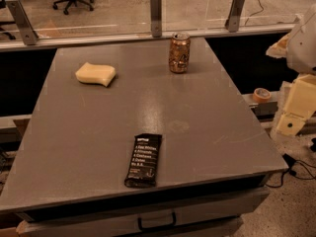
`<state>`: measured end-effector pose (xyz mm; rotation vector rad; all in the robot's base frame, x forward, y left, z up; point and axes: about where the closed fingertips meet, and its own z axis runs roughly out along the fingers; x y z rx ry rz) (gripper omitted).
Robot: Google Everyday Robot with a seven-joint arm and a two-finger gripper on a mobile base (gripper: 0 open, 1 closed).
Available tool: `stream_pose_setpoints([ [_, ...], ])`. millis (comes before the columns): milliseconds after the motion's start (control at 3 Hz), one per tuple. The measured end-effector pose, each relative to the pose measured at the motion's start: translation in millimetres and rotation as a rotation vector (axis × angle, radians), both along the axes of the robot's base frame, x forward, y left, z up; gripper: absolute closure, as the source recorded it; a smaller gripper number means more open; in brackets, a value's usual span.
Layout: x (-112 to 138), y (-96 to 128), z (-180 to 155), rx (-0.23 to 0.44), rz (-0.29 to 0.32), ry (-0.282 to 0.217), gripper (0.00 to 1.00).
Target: Pick orange can
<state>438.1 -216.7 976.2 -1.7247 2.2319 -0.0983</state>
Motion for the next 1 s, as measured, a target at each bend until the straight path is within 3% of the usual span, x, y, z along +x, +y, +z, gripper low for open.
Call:
stream_pose_setpoints([
  [333,0.1,0.0,0.0,0.000,0.000,0.000,0.00],
  [667,15.6,-0.5,-2.3,0.028,0.014,-0.019,0.00],
  [1000,60.0,2.6,-8.4,0.098,0.045,-0.049,0.00],
])
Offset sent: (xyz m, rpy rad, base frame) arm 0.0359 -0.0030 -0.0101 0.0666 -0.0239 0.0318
